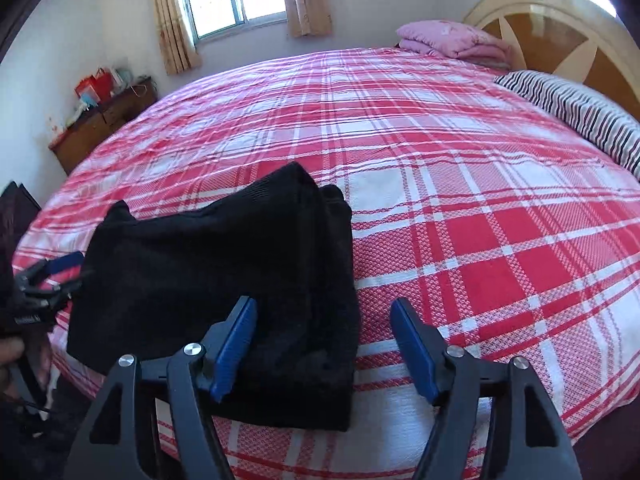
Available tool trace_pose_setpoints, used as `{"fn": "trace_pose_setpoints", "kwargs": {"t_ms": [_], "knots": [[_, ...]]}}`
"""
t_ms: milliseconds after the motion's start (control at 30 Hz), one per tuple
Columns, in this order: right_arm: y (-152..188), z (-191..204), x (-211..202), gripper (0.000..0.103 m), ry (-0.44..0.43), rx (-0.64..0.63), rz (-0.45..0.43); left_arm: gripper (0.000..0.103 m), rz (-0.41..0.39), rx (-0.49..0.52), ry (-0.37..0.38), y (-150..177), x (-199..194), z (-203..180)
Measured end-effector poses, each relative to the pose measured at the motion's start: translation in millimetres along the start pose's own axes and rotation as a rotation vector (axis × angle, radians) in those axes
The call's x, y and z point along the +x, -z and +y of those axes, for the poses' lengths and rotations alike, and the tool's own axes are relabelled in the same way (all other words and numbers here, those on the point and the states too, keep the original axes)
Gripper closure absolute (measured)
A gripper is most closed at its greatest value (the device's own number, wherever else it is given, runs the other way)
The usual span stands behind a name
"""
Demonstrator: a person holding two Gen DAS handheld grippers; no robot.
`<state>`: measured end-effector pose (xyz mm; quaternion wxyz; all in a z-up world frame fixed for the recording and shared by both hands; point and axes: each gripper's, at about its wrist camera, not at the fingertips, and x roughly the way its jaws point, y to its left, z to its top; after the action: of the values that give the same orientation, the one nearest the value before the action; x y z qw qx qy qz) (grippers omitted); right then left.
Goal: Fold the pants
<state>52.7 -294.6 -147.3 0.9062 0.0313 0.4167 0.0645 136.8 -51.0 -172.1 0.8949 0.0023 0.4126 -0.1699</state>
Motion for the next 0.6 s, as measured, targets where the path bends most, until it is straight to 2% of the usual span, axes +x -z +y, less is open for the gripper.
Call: {"fn": "trace_pose_setpoints", "kwargs": {"t_ms": [133,333,600], "knots": [[1,1,-1,0.033,0.009,-0.016,-0.008,0.000,0.008,-0.022,0.007,2,2,3],[3,-3,-10,0.033,0.004,-0.015,-0.036,0.000,-0.008,-0.002,-0.012,4,0,1],[4,-6,-6,0.033,-0.002,-0.016,-0.029,0.000,0.011,-0.020,0.035,12,6,-4]]}}
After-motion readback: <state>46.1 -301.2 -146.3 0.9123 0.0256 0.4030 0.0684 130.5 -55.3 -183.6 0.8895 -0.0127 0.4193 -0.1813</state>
